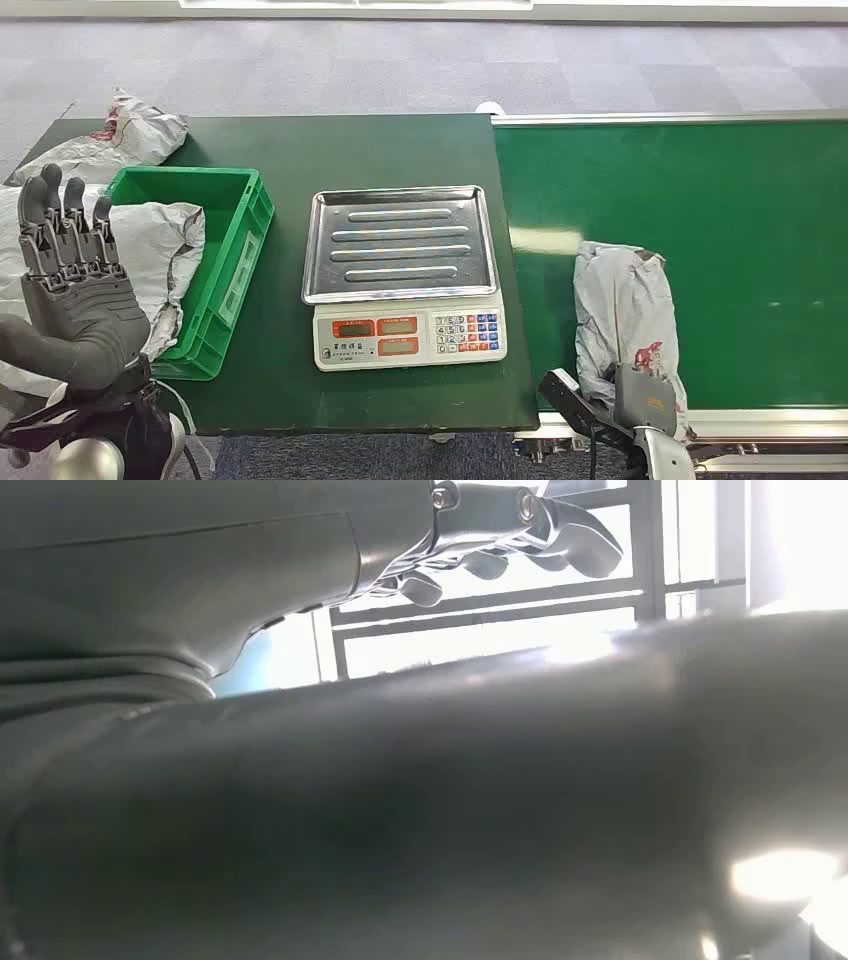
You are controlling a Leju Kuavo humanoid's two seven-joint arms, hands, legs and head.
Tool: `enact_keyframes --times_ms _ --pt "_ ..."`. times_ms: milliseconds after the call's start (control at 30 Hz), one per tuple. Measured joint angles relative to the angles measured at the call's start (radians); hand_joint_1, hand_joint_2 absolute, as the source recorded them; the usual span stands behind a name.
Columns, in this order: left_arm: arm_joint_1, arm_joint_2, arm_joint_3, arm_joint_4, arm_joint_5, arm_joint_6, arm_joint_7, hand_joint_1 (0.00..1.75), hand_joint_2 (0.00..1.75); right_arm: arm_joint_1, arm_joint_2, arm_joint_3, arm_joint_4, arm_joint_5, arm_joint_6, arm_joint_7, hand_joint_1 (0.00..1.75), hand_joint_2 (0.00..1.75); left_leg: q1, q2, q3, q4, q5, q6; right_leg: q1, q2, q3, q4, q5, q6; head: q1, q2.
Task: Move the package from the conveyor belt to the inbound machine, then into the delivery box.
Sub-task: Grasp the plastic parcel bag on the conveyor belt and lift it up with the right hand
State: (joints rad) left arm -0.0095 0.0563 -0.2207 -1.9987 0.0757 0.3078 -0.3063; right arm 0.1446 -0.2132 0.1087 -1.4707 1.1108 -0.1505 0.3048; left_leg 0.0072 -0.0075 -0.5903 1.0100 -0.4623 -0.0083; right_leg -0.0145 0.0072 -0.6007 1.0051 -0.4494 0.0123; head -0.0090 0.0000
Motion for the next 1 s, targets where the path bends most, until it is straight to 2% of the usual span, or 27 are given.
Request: enact_keyframes --times_ms 233,300,333,433,500,600,700,867,1000 --pt "0.012 -0.003 0.006 -0.009 0.0 0.0 -0.004 0.0 0.0 0.003 -0.021 0.0 -0.141 0.03 0.013 0.005 1.75 1.75 0.0 0.0 0.001 0.0 0.0 0.0 0.0 -0.001 0.001 0.0 0.0 0.0 0.0 0.0" --pt "0.013 -0.004 0.008 -0.011 0.0 0.0 -0.006 0.0 0.0 0.006 -0.024 0.0 -0.164 0.06 -0.011 0.003 1.75 1.75 0.0 0.0 0.0 0.0 0.0 0.0 0.0 -0.001 0.001 0.0 0.0 0.0 0.0 0.0" --pt "0.013 -0.005 0.008 -0.011 0.0 0.0 -0.008 0.0 0.0 0.006 -0.026 -0.002 -0.182 0.113 -0.057 0.001 1.75 1.75 0.0 0.0 0.0 0.0 0.0 0.0 0.0 -0.001 0.0 0.0 0.0 0.0 0.0 0.0" --pt "0.013 -0.01 0.009 -0.011 0.001 0.004 -0.02 0.0 0.0 -0.037 -0.028 -0.026 -0.287 0.34 -0.3 -0.051 1.75 1.75 -0.001 0.001 0.0 0.0 0.0 0.0 -0.001 0.001 0.0 0.001 0.001 0.0 0.0 0.0" --pt "0.014 -0.013 0.009 -0.01 0.007 0.012 -0.031 0.0 0.0 -0.1 -0.029 -0.045 -0.352 0.39 -0.385 -0.106 1.75 1.75 -0.001 0.003 0.002 0.0 0.0 0.0 0.0 0.004 0.001 0.0 0.001 0.0 0.0 0.0" --pt "0.018 -0.016 0.009 -0.008 0.026 0.015 -0.051 0.0 0.0 -0.205 -0.029 -0.047 -0.379 0.346 -0.381 -0.176 1.75 1.75 -0.001 0.003 0.002 0.0 0.0 0.0 0.0 0.004 0.002 0.001 0.001 0.0 0.0 0.0" --pt "0.015 -0.017 0.009 0.0 0.048 0.011 -0.062 0.0 0.0 -0.336 -0.026 0.003 -0.344 0.265 -0.335 -0.249 1.75 1.75 0.0 0.003 0.002 0.0 0.001 -0.001 0.0 0.004 0.002 0.001 0.003 0.0 0.0 0.0" --pt "-0.009 -0.019 0.007 0.021 0.064 -0.004 -0.064 0.0 0.0 -0.501 0.002 0.186 -0.201 0.146 -0.324 -0.319 1.75 1.75 0.0 0.002 0.003 0.0 0.005 -0.002 0.001 0.003 0.002 0.001 0.004 -0.001 0.0 0.0" --pt "-0.017 -0.024 0.006 0.027 0.064 -0.005 -0.061 0.0 0.0 -0.559 0.03 0.306 -0.108 0.053 -0.305 -0.334 1.75 1.75 0.001 0.001 0.002 0.0 0.005 -0.002 0.002 0.002 0.001 0.001 0.005 -0.001 0.0 0.0"
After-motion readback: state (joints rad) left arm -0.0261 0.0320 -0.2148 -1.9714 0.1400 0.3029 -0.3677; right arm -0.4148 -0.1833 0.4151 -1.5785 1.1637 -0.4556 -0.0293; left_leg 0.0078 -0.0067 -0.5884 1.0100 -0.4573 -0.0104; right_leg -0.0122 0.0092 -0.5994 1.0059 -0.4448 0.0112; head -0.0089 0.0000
